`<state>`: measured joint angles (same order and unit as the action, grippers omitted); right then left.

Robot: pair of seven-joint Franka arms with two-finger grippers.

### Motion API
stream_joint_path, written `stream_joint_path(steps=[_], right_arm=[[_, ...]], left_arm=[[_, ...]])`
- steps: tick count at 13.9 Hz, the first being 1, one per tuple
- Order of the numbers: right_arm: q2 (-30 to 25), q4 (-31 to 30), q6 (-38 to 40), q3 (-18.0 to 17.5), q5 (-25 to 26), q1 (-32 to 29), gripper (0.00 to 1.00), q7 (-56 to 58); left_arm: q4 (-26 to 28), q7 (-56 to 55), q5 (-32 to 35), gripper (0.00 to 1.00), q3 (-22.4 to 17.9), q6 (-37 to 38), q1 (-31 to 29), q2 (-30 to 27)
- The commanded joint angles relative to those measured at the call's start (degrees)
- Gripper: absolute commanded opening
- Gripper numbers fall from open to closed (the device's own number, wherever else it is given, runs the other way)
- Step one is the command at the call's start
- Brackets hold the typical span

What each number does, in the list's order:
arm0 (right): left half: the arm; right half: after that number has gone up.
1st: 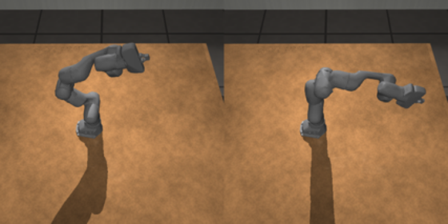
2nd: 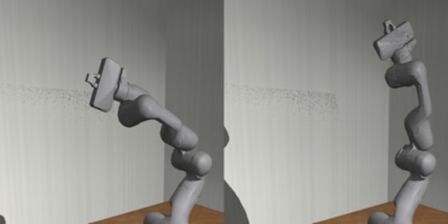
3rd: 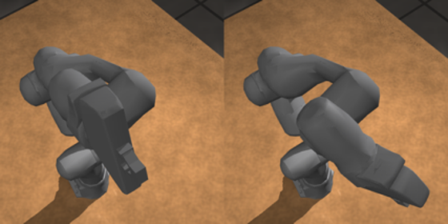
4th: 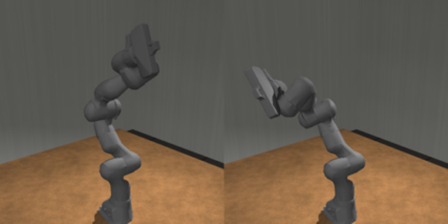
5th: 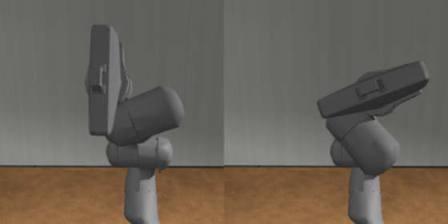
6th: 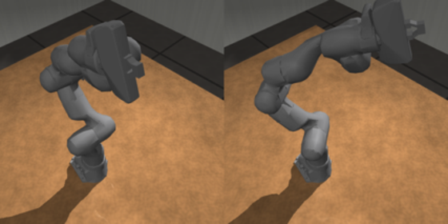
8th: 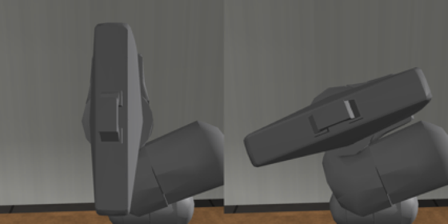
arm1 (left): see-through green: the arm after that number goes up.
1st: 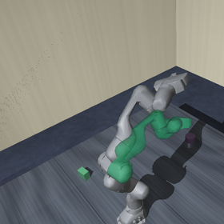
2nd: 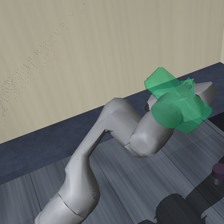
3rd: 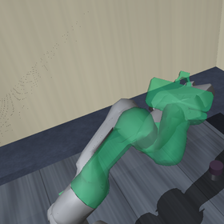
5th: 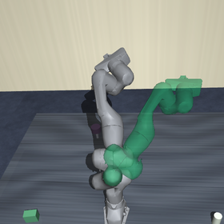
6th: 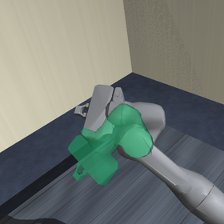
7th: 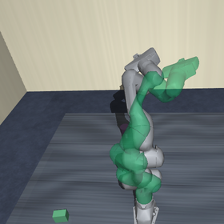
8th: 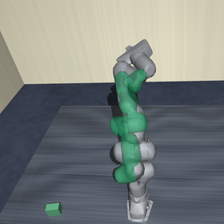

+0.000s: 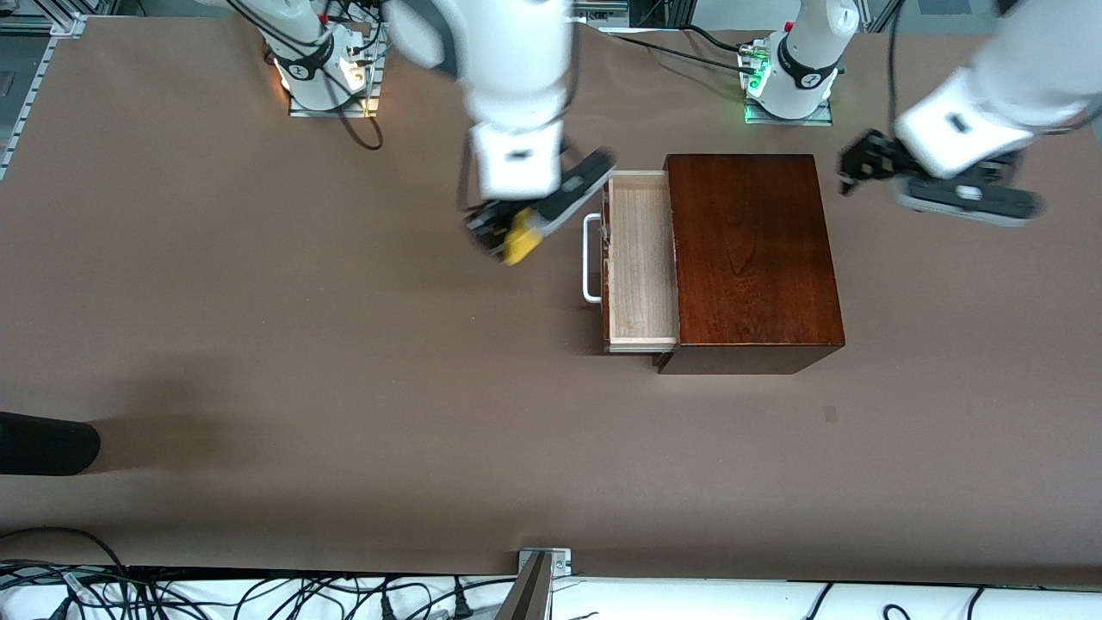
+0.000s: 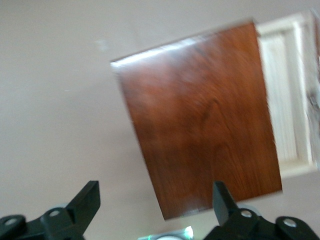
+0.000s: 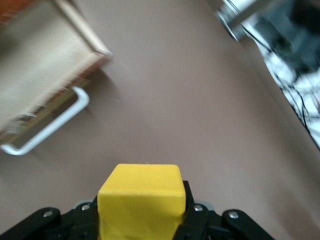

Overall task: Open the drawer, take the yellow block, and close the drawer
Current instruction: 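Lift the cube out with the right gripper while the left gripper reaches the drawer, then push the drawer shut with the left gripper while the right gripper holds the cube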

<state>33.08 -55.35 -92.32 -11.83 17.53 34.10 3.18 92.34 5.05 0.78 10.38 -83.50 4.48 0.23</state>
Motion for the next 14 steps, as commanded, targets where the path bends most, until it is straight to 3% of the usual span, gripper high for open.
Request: stream_joint_path(steps=[1, 4, 6, 8, 11, 14], right_arm=[[-4.94, -4.82, 0.91, -0.13, -3.37, -6.14, 0.0, -0.72], [-11.44, -17.9, -5.39, 1.18, -8.99, -13.95, 0.0, -0.72], [-14.08, -25.38, -8.57, 4.52, -13.03, -16.6, 0.0, -0.63], [-16.11, -33.46, -12.15, 6.37, -14.19, -18.89, 0.0, -0.54], [-17.43, -45.51, -22.26, 10.41, -14.37, -20.22, 0.0, -1.42], [-17.53, -53.25, -27.46, 12.26, -14.37, -20.31, 0.0, -5.72]], left_arm=[[-3.84, 11.61, -1.22, 1.0, 2.71, 2.56, 3.68, 4.95], [-4.27, 11.57, -4.81, 1.0, 6.58, 2.47, 12.27, 9.42], [-10.74, 10.69, -4.91, 1.0, 7.11, 2.38, 20.18, 17.05], [-15.34, 9.97, -4.83, 1.0, 7.2, 2.03, 23.38, 23.04], [-16.68, 19.35, -3.95, 1.0, 7.82, -9.53, 25.84, 28.24], [-16.58, 33.13, -0.01, 1.0, 7.82, -20.35, 26.72, 34.12]])
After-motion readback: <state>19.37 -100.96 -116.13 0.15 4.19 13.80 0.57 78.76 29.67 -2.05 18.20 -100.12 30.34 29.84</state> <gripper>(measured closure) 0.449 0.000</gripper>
